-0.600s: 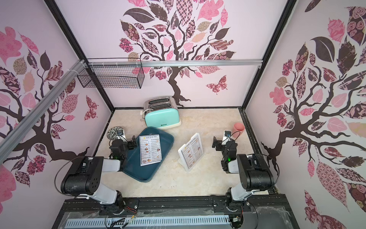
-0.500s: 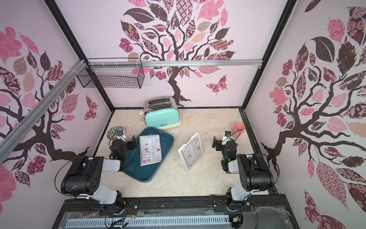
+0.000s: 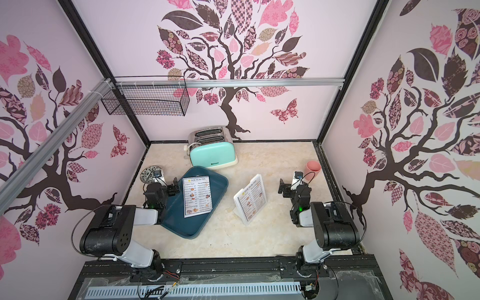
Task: Replace the menus in the menu holders
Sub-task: Adjust the menu holder at the center of the board.
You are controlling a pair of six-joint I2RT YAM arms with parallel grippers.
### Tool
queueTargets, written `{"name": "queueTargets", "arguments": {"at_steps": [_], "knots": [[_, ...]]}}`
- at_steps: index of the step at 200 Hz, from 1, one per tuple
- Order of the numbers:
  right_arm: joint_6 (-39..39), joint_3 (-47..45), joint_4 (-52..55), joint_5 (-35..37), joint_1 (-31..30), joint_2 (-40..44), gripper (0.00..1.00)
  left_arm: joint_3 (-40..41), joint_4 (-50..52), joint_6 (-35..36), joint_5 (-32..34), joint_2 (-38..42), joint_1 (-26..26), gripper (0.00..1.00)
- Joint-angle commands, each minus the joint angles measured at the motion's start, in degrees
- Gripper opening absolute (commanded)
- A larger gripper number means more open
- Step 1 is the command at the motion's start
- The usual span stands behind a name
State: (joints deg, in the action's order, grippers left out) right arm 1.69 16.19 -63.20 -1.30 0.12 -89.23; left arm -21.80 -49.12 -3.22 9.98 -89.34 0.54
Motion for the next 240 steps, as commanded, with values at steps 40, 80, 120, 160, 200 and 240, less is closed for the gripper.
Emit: {"name": "queueTargets", "arguments": {"at_steps": [40, 80, 120, 160, 200, 240], "knots": [[2.0, -4.7, -9.4, 4.5, -0.3, 4.2, 1.00, -1.3, 4.3, -2.2, 2.0, 4.9, 1.3, 0.98], [8.5, 3.8, 30.4, 14.3, -0.3, 25.5, 1.00, -8.8, 27.8, -2.2, -1.9, 21.4, 1.8, 0.98], [22.2, 15.7, 62.7, 8.3, 0.1, 30.9, 1.00, -25.3, 57.9, -4.6, -7.6, 26.3, -4.9, 0.89], [31.1, 21.1, 81.5, 0.2, 0.1, 34.2, 1.00, -33.2, 70.7, -14.3, -13.1, 30.1, -19.9, 0.83], [30.6, 26.7, 96.4, -3.3, 0.1, 34.9, 1.00, -38.8, 81.1, -18.8, -13.6, 30.5, -40.7, 0.80], [28.5, 30.1, 102.0, -4.4, 0.1, 35.6, 1.00, -38.9, 81.0, -18.8, -17.2, 28.9, -49.1, 0.85]]}}
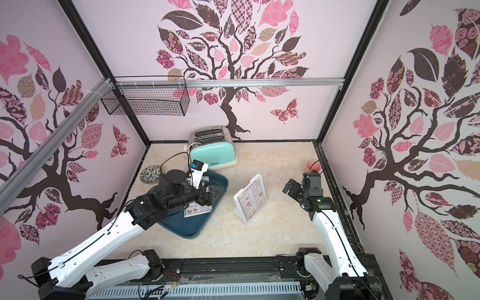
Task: Replace the menus in the menu holders
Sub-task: Adjust the menu holder at the center of the board.
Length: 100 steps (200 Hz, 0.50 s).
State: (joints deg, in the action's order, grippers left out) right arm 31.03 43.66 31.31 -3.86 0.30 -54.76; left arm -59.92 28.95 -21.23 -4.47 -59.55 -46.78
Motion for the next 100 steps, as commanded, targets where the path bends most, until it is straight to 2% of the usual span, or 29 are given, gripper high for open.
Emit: {"name": "queueTargets", "arguments": {"at_steps": [1, 25, 63, 100], "knots": [[-0.8, 2.5, 7.5, -1.9, -0.1, 1.2, 1.00, -0.7, 2.9, -0.8, -3.0, -0.9, -1.7, 0.85], [0.0, 0.2, 5.6, -3.2, -0.1, 2.2, 1.00, -0.3, 1.1, 0.7, -6.9, -4.3, -1.8, 0.84], [1.8, -1.8, 3.9, -5.2, -0.1, 2.0, 1.00, -0.5, -3.3, 2.1, -10.3, -9.6, -1.8, 0.76], [1.3, -2.2, 3.8, -5.2, -0.1, 1.8, 1.00, 0.1, -6.3, 4.1, -13.6, -14.0, -1.9, 0.63]]}}
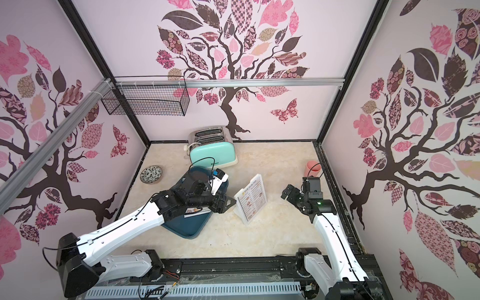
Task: Replace the menus in the menu holders
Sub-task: Adjust the menu holder at the center of the board.
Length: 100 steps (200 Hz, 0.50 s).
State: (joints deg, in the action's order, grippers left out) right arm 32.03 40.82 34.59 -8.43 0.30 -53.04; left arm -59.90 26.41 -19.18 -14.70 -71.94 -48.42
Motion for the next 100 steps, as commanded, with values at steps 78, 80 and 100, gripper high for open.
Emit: {"name": "queueTargets", "arguments": {"at_steps": [78, 80, 100], "knots": [[0.0, 0.5, 0.0, -0.2, -0.1, 0.0, 1.00, 0.6, -4.1, 11.1, 4.4, -4.9, -0.3, 0.42], [0.1, 0.5, -0.1, -0.3, -0.1, 0.0, 1.00, 0.6, -3.9, 11.4, 4.9, -5.0, -0.2, 0.41], [0.2, 0.1, -0.7, -1.1, -0.1, -0.5, 1.00, -0.4, -1.9, 15.4, 10.6, -4.8, -0.2, 0.39]]}}
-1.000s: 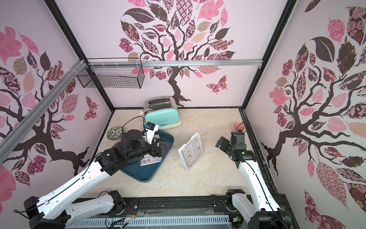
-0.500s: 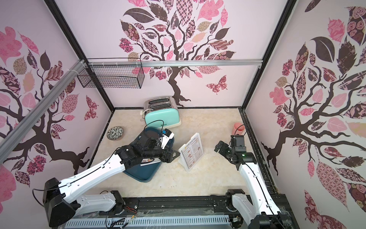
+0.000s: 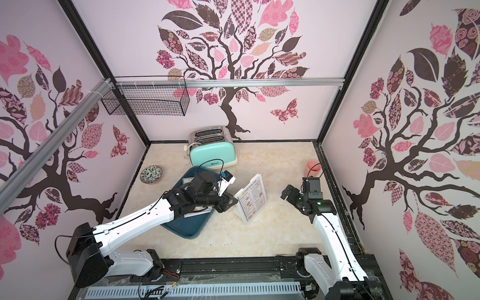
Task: Replace the menus in the menu holders
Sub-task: Adjust the menu holder at the center of the board.
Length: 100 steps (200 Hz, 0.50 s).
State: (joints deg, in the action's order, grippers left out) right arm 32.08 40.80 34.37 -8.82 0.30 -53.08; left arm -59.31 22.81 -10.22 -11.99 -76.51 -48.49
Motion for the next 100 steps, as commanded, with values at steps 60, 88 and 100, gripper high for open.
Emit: {"name": "queueTargets", "arguments": {"at_steps": [60, 88, 100], "knots": [[-0.3, -0.1, -0.5, -4.6, -0.1, -2.3, 1.00, -5.0, 5.8, 10.2, 5.3, 6.8, -0.2, 0.60], [-0.8, 1.2, 3.9, -5.5, -0.2, -5.9, 1.00, -15.2, 9.3, -3.0, -4.0, 4.3, 4.2, 0.64], [-1.2, 1.8, 5.6, -5.8, -0.4, -7.2, 1.00, -21.3, 13.1, -4.5, -5.3, 0.1, 4.3, 0.64]]}}
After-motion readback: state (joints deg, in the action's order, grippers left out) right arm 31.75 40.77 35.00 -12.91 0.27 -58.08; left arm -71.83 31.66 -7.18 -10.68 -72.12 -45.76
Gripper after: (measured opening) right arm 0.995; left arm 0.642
